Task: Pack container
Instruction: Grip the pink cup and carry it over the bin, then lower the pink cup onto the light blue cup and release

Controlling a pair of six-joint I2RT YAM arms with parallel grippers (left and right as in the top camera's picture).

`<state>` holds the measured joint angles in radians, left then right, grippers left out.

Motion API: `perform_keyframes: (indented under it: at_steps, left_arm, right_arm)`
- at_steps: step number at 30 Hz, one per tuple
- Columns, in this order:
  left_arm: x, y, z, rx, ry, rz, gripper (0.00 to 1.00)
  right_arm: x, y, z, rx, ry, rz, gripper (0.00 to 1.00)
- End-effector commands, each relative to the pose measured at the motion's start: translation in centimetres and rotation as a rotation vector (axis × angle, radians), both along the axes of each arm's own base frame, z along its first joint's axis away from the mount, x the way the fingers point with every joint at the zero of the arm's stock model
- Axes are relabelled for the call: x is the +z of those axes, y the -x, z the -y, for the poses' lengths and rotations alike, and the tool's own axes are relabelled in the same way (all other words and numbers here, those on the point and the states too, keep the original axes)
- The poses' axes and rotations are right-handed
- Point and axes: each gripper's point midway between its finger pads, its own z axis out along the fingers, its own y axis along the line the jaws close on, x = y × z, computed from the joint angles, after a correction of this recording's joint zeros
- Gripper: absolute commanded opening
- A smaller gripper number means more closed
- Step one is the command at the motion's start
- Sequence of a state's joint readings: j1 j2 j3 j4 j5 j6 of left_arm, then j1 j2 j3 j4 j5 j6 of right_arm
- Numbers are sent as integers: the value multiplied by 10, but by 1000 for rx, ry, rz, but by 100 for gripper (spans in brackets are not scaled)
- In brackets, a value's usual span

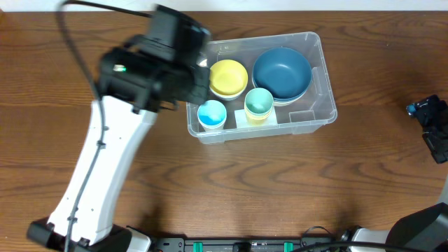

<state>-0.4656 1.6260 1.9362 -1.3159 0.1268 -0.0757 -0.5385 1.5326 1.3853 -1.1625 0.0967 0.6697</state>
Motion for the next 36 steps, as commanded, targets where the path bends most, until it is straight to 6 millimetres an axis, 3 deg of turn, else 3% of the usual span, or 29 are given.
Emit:
perform_keyframes:
  at_steps: [1, 9, 12, 19, 26, 36]
  left_arm:
    - [-27, 13, 20, -102, -97, -55, 6]
    - [-82, 24, 24, -280, -324, -169, 6]
    - [-94, 20, 25, -329, -351, -189, 6]
    - [-97, 6, 32, -385, -349, -137, 6]
    - [-100, 2, 26, -375, -353, -148, 6]
    - [-121, -3, 27, -376, -371, -200, 6]
  right_arm:
    - [1, 1, 2, -15, 2, 2, 99]
    - [1, 1, 2, -15, 3, 2, 99]
    - [1, 1, 2, -15, 2, 2, 99]
    - [1, 1, 2, -15, 2, 2, 99]
    - [1, 1, 2, -15, 3, 2, 99]
    - [1, 1, 2, -15, 3, 2, 99]
